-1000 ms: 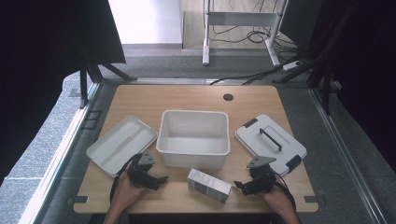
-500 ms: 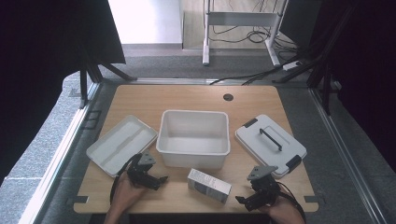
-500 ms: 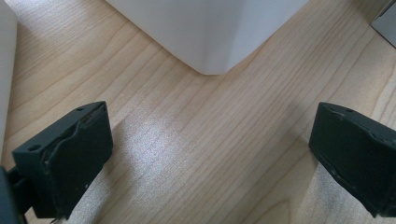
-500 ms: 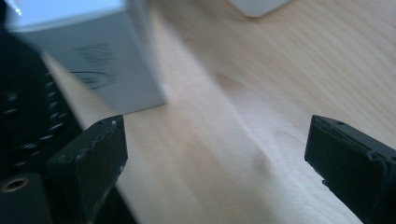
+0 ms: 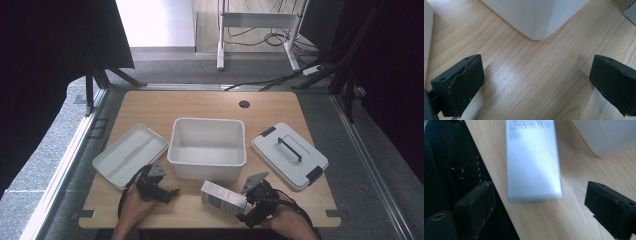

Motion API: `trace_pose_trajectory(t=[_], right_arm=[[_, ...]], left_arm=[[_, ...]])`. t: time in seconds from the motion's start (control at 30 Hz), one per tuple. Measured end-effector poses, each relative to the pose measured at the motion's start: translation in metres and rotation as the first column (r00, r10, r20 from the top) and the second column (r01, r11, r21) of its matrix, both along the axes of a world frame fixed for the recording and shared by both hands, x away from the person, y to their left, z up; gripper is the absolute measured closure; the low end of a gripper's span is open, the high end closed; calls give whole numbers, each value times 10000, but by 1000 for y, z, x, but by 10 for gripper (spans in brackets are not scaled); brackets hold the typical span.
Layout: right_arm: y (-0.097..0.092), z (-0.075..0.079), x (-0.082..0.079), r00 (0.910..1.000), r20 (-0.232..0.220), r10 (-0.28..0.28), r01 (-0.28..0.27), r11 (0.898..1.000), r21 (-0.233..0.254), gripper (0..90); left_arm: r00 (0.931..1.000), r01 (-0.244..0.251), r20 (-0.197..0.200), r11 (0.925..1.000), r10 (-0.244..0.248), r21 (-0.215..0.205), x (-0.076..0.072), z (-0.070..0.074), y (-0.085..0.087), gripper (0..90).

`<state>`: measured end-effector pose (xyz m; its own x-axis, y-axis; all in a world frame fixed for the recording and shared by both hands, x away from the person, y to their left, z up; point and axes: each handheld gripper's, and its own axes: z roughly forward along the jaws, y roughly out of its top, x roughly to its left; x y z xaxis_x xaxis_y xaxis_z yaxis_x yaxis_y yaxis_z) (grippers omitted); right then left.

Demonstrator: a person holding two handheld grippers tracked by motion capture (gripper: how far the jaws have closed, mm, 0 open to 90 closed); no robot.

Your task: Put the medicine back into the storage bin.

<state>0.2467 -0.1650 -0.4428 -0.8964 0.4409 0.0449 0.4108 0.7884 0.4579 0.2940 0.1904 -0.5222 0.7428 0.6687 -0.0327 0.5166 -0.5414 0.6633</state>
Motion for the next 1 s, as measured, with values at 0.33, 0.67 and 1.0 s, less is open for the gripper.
trace_pose_trajectory(t=[0.33,0.67,1.0], right_arm=[[41,-5,20,9968,-423,676,-720,9910,-1133,253],[64,-8,25,9880,-879,1267,-1445,9598,-2408,545],[64,16,25,9858,-907,1411,-1577,9640,-2141,563]], left_arm=[[10000,-20,-3,10000,20,1,0,0,0,0],[10000,-47,-3,10000,47,4,0,0,0,0],[10000,-71,-4,10000,71,1,-1,0,0,0]])
